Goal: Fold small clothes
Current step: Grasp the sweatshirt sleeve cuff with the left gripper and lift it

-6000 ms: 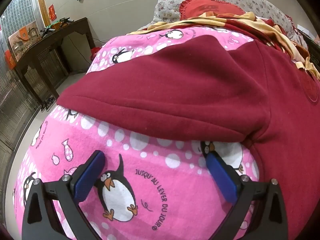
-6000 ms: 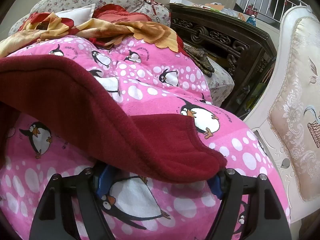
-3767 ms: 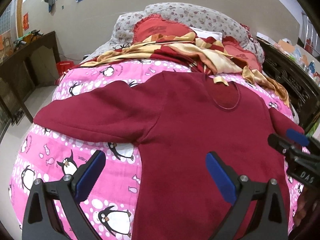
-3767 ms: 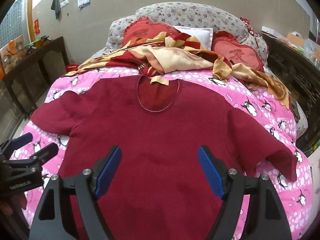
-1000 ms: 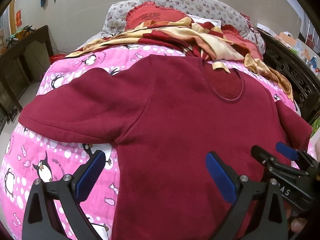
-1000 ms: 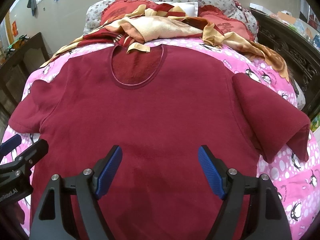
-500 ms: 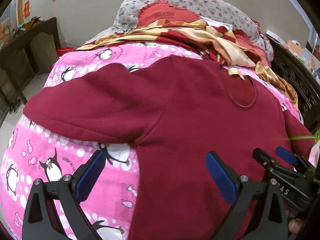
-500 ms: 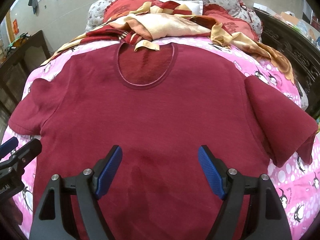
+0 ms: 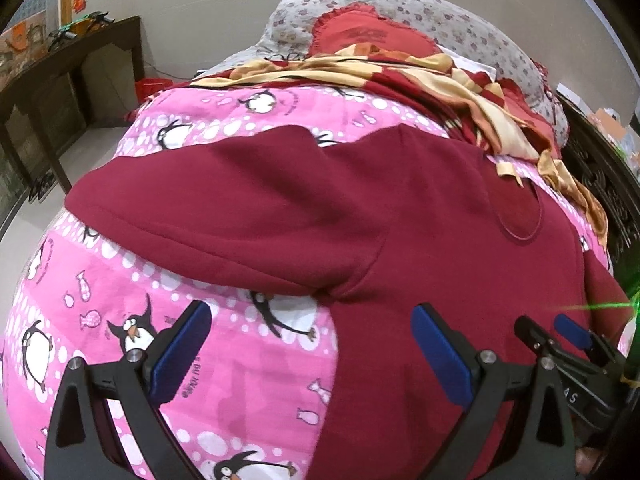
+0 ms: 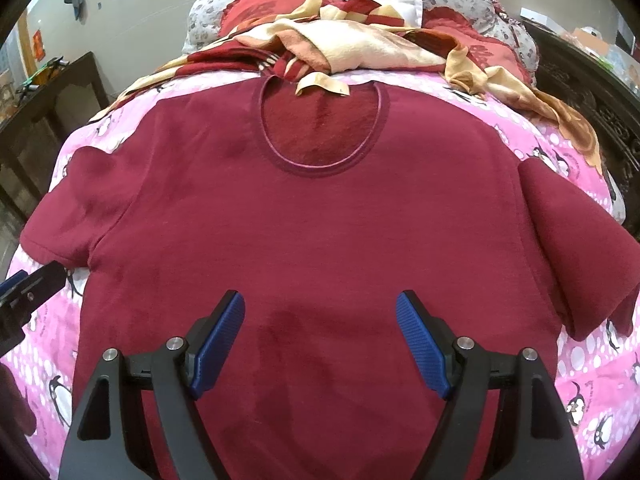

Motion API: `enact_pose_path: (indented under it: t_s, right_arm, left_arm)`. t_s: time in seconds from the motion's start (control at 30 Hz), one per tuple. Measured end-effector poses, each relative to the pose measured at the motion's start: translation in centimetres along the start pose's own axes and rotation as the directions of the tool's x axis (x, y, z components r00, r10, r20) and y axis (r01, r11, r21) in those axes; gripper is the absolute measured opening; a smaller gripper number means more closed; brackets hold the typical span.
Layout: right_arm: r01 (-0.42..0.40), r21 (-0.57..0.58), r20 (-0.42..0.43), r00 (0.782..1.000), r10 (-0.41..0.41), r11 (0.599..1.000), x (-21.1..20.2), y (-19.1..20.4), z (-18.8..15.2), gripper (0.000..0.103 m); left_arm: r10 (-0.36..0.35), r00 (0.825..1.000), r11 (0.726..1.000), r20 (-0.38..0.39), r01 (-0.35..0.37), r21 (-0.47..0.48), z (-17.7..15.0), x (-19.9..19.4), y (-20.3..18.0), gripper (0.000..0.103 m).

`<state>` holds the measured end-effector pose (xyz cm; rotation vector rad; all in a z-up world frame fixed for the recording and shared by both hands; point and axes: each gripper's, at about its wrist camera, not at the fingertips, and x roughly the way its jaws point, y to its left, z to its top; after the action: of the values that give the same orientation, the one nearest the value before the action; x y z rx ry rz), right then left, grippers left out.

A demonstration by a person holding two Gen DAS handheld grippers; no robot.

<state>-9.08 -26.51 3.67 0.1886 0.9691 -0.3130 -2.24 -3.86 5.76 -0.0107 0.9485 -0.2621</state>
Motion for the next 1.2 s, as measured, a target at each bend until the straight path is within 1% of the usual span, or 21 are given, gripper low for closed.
enact_pose_path:
  t_s: [0.1, 0.2, 0.3, 0.4, 0.5, 0.53, 0.6, 0.67, 0.7, 0.8, 0.87, 0.93, 0.97, 1.0, 1.03, 1.07, 1.1, 1.17, 1.2]
  right_arm:
    - [-0.012, -0.013, -0.002, 1.0, 0.012, 1.0, -0.1, 0.6, 0.1, 0.095]
    - [-0.023, -0.028, -0.003, 1.0, 0.023, 0.999, -0.3, 1.1, 0.2, 0.095]
    - [-0.035, -0.042, 0.004, 0.999, 0.036, 0.998, -0.6, 1.7, 0.4, 0.095]
    - [-0.043, -0.051, 0.001, 0.999, 0.043, 0.998, -0.6, 2.1, 0.5, 0.095]
    - [-0.056, -0.043, -0.006, 0.998, 0.055, 0.998, -0.4, 2.3, 0.6, 0.095]
    - [-0.06, -0.04, -0.012, 0.998, 0.059, 0.997, -0.2, 2.4, 0.6, 0.095]
    - [-0.068, -0.039, -0.022, 0.998, 0.067, 0.997, 0.0, 2.6, 0.6, 0.095]
    - [-0.066, -0.047, -0.028, 0.998, 0.065, 0.997, 0.1, 2.9, 0.5, 0.095]
    - [-0.065, -0.05, -0.029, 0.998, 0.064, 0.997, 0.2, 3.0, 0.5, 0.095]
    - [-0.062, -0.06, -0.034, 0.998, 0.06, 0.996, 0.3, 3.2, 0.5, 0.095]
    - [-0.058, -0.063, -0.04, 0.998, 0.055, 0.996, 0.5, 3.3, 0.6, 0.095]
    - [-0.055, -0.062, -0.047, 0.997, 0.053, 0.997, 0.7, 3.3, 0.6, 0.095]
    - [-0.055, -0.061, -0.052, 0.997, 0.052, 0.997, 0.8, 3.3, 0.6, 0.095]
    - [-0.057, -0.06, -0.055, 0.997, 0.053, 0.997, 0.9, 3.3, 0.6, 0.095]
    - [-0.06, -0.059, -0.058, 0.997, 0.056, 0.996, 1.0, 3.4, 0.6, 0.095]
    - [-0.061, -0.06, -0.06, 0.997, 0.057, 0.996, 1.0, 3.4, 0.6, 0.095]
    - [-0.061, -0.061, -0.061, 0.997, 0.057, 0.996, 1.0, 3.4, 0.6, 0.095]
    - [-0.06, -0.062, -0.065, 0.996, 0.056, 0.996, 1.0, 3.4, 0.6, 0.095]
    - [-0.061, -0.06, -0.067, 0.996, 0.057, 0.996, 1.1, 3.4, 0.6, 0.095]
  left_arm:
    - [-0.012, 1.0, 0.999, -0.009, 0.011, -0.034, 0.4, 0.1, 1.5, 0.102]
    - [-0.028, 1.0, 0.993, -0.015, 0.026, -0.113, 1.4, 0.1, 4.4, 0.102]
    - [-0.007, 1.0, 0.976, 0.016, 0.011, -0.219, 2.6, -0.2, 8.5, 0.102]
    - [0.037, 0.999, 0.952, 0.037, -0.024, -0.305, 4.0, -0.5, 13.0, 0.102]
    - [0.071, 0.996, 0.913, 0.056, -0.042, -0.406, 5.5, -0.5, 17.7, 0.101]
    - [0.077, 0.996, 0.889, 0.052, -0.045, -0.455, 5.9, -0.2, 19.6, 0.099]
    - [0.066, 0.997, 0.837, 0.029, -0.04, -0.545, 6.5, 0.8, 23.1, 0.093]
    - [0.059, 0.998, 0.795, 0.002, -0.046, -0.605, 6.8, 2.0, 25.8, 0.088]
    - [0.059, 0.998, 0.784, -0.008, -0.052, -0.618, 6.8, 2.4, 26.7, 0.086]
    - [0.055, 0.998, 0.735, -0.041, -0.068, -0.674, 6.7, 4.2, 29.5, 0.08]
    - [0.061, 0.997, 0.721, -0.039, -0.071, -0.69, 6.9, 4.9, 30.4, 0.079]
    - [0.043, 0.998, 0.722, -0.045, -0.063, -0.689, 6.9, 5.7, 30.6, 0.078]
    - [0.035, 0.998, 0.722, -0.05, -0.06, -0.689, 7.0, 6.2, 30.6, 0.076]
    - [0.043, 0.998, 0.724, -0.049, -0.065, -0.687, 7.0, 6.5, 30.8, 0.074]
    - [0.061, 0.997, 0.726, -0.037, -0.07, -0.684, 7.1, 6.6, 30.9, 0.07]
    - [0.074, 0.997, 0.726, -0.023, -0.07, -0.684, 7.3, 6.7, 30.9, 0.061]
    - [0.061, 0.998, 0.72, -0.018, -0.057, -0.691, 7.4, 7.1, 31.0, 0.055]
    - [0.053, 0.999, 0.697, -0.012, -0.045, -0.715, 7.3, 7.5, 31.6, 0.04]
    - [0.05, 0.999, 0.689, -0.006, -0.039, -0.723, 7.3, 7.6, 31.7, 0.035]
